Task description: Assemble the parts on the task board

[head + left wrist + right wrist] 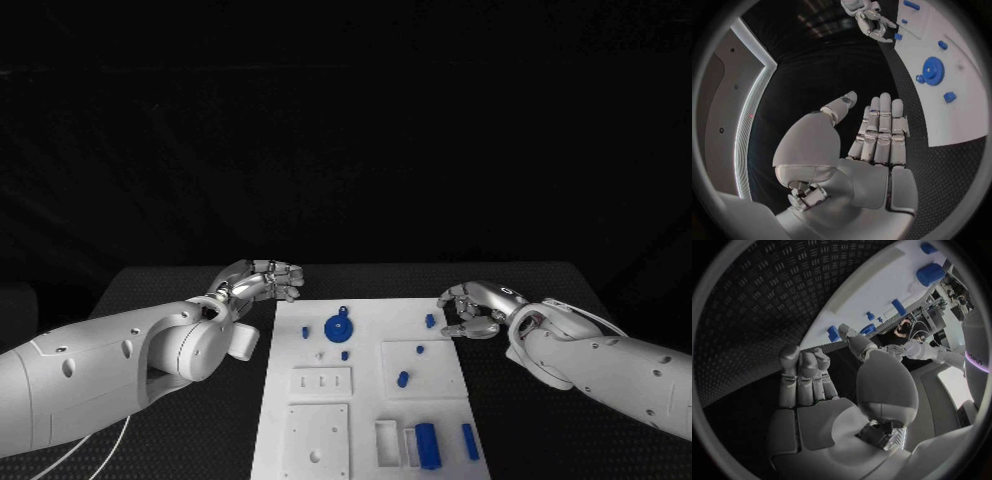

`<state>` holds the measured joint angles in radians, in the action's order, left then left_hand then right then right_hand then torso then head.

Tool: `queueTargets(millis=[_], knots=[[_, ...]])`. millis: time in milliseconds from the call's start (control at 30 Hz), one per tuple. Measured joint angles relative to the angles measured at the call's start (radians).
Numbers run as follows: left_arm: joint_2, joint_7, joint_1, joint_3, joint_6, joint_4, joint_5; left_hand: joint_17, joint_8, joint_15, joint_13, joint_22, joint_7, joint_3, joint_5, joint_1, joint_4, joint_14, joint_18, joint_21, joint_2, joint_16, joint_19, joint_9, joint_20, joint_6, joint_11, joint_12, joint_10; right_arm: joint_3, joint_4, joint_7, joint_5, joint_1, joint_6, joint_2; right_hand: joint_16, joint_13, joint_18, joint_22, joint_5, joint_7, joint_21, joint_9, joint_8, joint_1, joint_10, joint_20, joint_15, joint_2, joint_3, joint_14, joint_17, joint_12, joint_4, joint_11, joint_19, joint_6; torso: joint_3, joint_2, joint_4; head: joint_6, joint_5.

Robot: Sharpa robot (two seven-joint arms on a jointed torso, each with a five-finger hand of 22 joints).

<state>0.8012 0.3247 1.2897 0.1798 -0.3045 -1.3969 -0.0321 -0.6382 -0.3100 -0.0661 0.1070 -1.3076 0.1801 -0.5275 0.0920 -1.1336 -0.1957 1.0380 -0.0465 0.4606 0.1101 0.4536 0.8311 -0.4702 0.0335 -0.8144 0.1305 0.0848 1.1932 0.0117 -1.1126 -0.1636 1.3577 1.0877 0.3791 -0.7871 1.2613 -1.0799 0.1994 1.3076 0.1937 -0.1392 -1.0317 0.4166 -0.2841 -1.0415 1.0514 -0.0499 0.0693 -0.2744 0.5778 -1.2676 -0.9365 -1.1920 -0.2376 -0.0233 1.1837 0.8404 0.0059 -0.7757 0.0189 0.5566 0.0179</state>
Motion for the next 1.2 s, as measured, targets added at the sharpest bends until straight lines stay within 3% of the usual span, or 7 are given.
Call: queueTargets(millis=[300,567,633,867,1200], knots=[[-0.001,0.000,0.000,0.000,0.004,-0.001,0.000,-0.001,0.000,0.000,0.000,0.000,0.000,0.000,0.000,0.000,0.000,0.000,0.000,0.000,0.000,0.000,0.000,0.000,0.000,0.000,0.000,0.000,0.000,0.000,0.032,-0.017,-0.011,-0.025,-0.005,0.035,0.000,0.000,0.000,0.000,-0.003,-0.002,0.000,0.000,0.000,-0.020,-0.005,0.001,-0.001,0.020,-0.001,0.001,-0.003,-0.004,-0.001,-0.002,-0.001,-0.002,-0.0031,0.000,0.0013,0.009,-0.001],[0.001,0.000,-0.001,0.000,0.007,-0.002,0.000,-0.002,0.000,0.000,-0.001,0.000,0.000,0.000,0.000,0.000,0.000,0.000,0.001,0.000,0.000,0.000,0.000,0.000,0.000,0.000,0.000,0.000,0.000,0.000,0.050,-0.022,-0.016,-0.027,-0.009,0.055,0.000,0.008,0.000,0.000,-0.131,-0.002,0.000,-0.004,0.000,-0.041,-0.005,0.002,-0.001,0.049,0.063,0.001,-0.007,-0.008,0.045,-0.002,-0.001,-0.002,-0.0043,0.000,0.0026,0.014,0.002],[0.001,0.000,-0.001,0.000,0.008,-0.003,0.000,-0.002,0.000,0.000,-0.001,0.000,0.000,0.000,0.000,0.000,0.000,0.000,0.001,0.000,0.000,-0.004,-0.003,0.000,-0.003,0.000,-0.002,0.000,-0.002,-0.001,0.053,-0.022,-0.017,-0.027,-0.009,0.059,0.000,0.009,0.000,0.000,-0.141,-0.002,0.000,-0.005,0.000,-0.042,-0.005,0.002,-0.001,0.049,0.083,0.001,-0.009,-0.011,0.058,-0.002,-0.001,-0.002,-0.0048,0.001,0.0026,0.014,0.003],[0.002,0.000,-0.001,0.000,0.010,-0.005,0.000,-0.002,0.000,0.000,-0.001,0.000,0.000,0.000,0.000,0.000,0.000,0.000,0.001,0.000,0.000,-0.004,-0.003,0.000,-0.003,0.000,0.000,0.000,-0.007,0.000,0.059,-0.022,-0.020,-0.028,-0.008,0.068,0.000,0.010,0.000,0.000,-0.141,-0.002,0.000,-0.003,0.000,-0.059,-0.005,0.002,-0.001,0.058,0.117,0.001,-0.011,-0.012,0.080,-0.002,-0.001,-0.002,-0.0057,0.002,0.0016,0.014,0.002],[0.002,-0.001,-0.001,0.000,0.013,-0.006,0.000,-0.002,0.000,0.000,-0.001,0.000,0.000,0.000,0.000,0.000,0.000,0.000,0.002,0.000,0.000,-0.004,-0.003,0.000,-0.003,0.000,0.000,0.000,-0.007,0.000,0.063,-0.019,-0.021,-0.028,-0.005,0.072,0.000,0.013,0.000,0.000,-0.140,0.013,0.000,0.009,-0.017,-0.076,-0.005,0.002,0.004,0.086,0.144,-0.004,-0.016,-0.022,0.072,-0.002,-0.001,0.012,-0.0063,0.003,0.0002,0.016,-0.001]])
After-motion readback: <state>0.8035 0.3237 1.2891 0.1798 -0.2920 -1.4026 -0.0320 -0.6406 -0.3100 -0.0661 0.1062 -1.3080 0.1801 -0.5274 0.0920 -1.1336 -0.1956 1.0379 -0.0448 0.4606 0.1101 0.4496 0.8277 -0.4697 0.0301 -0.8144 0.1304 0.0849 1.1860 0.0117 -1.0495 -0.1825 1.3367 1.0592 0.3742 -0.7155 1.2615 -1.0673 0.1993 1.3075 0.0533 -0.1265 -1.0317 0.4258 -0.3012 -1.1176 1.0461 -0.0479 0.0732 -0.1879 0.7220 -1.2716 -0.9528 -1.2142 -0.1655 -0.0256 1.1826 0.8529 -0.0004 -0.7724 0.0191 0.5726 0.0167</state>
